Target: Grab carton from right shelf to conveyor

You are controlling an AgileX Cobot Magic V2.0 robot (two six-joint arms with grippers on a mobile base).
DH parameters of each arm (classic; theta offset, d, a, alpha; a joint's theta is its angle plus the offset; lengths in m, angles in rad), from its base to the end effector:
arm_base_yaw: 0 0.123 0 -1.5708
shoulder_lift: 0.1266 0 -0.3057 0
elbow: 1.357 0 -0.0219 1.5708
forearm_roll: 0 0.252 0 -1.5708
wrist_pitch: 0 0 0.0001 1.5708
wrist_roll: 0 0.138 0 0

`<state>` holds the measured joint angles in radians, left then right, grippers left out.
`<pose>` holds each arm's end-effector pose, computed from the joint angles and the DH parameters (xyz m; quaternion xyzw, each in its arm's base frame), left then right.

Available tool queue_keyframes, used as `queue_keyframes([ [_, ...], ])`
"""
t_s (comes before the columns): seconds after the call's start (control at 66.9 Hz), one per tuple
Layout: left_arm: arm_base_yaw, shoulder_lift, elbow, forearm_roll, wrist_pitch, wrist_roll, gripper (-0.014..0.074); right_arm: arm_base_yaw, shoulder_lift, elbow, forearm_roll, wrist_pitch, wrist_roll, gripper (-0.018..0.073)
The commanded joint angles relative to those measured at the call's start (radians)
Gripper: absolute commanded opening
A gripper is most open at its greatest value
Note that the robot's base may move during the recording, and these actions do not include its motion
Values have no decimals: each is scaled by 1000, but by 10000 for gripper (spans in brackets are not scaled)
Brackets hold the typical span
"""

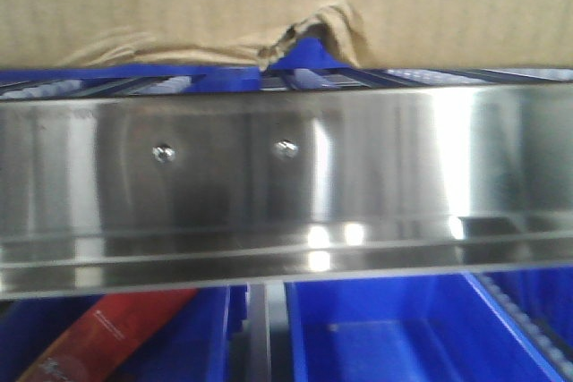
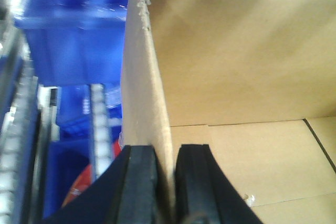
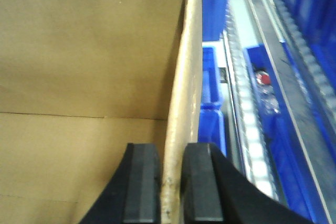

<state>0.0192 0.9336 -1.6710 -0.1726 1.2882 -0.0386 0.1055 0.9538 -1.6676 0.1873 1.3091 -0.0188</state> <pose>0.1280 -0.0203 0.5292 -0.0014 0.8478 -0.0881 0.5230 0.1312 0.0389 0.5233 -0.0782 0.8551 0.1119 0.5001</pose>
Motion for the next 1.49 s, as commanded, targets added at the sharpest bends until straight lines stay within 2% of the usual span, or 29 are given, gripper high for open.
queue_keyframes([
  [0.0, -2, -10, -7, -44, -67, 2, -18, -1, -10, -4, 8, -88, -10, -75],
  [1.479, -2, -10, -7, -44, -67, 2, -18, -1, -10, -4, 8, -88, -10, -75],
])
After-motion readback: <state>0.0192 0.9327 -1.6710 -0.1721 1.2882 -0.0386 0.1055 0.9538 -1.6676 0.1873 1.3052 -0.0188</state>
